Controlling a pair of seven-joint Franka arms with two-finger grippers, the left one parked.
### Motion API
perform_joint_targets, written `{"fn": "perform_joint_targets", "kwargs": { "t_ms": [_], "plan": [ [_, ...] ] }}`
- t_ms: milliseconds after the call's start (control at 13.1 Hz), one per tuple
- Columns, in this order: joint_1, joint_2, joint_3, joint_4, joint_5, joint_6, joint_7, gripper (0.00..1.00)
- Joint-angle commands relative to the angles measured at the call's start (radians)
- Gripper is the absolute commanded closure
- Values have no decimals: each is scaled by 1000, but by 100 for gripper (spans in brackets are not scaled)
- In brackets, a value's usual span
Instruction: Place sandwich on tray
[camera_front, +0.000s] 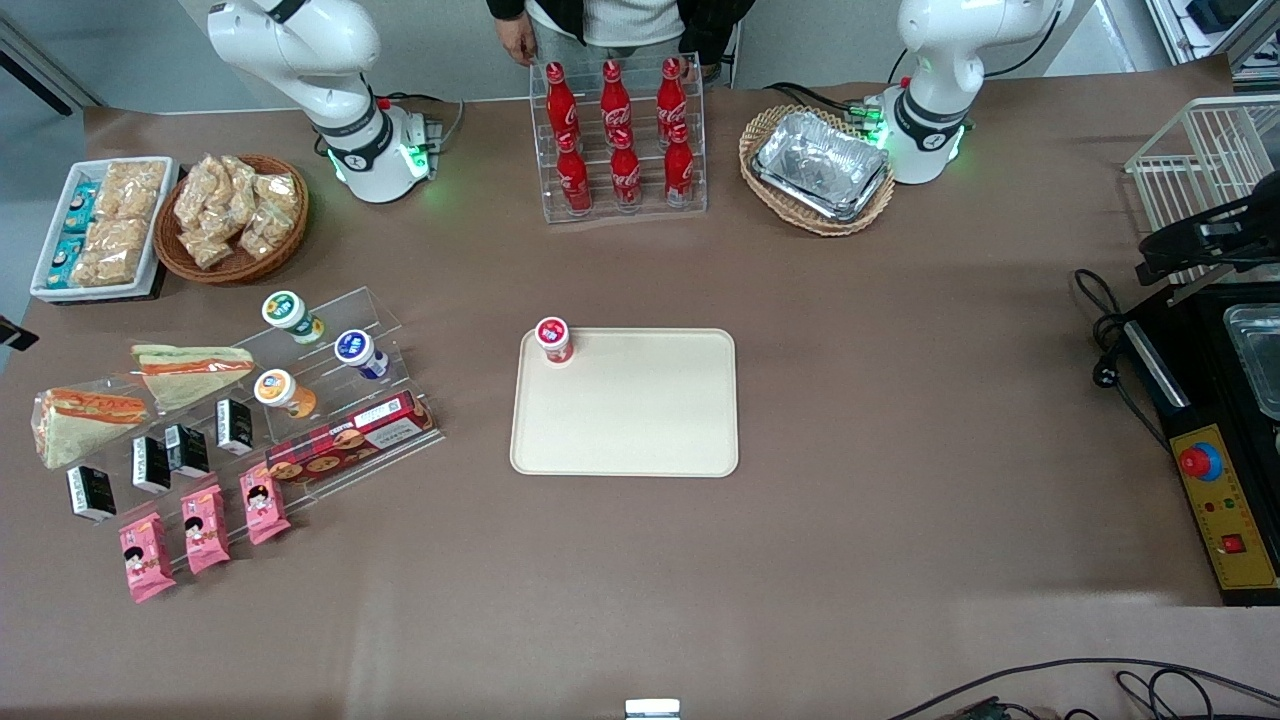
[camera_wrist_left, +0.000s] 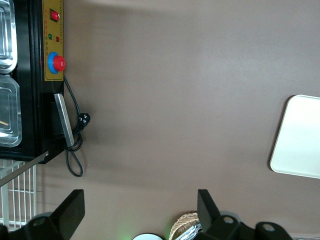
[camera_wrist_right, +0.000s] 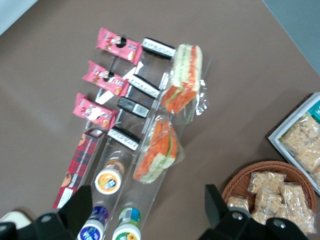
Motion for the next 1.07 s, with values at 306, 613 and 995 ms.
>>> {"fn": "perform_joint_targets", "kwargs": {
  "t_ms": [306, 613, 995],
  "plan": [
    [-118, 78, 6, 5, -36, 46, 49, 0],
    [-175, 121, 6, -2, -13, 125, 80, 0],
    [-238, 165, 6, -72, 111, 276, 104, 0]
  ]
}}
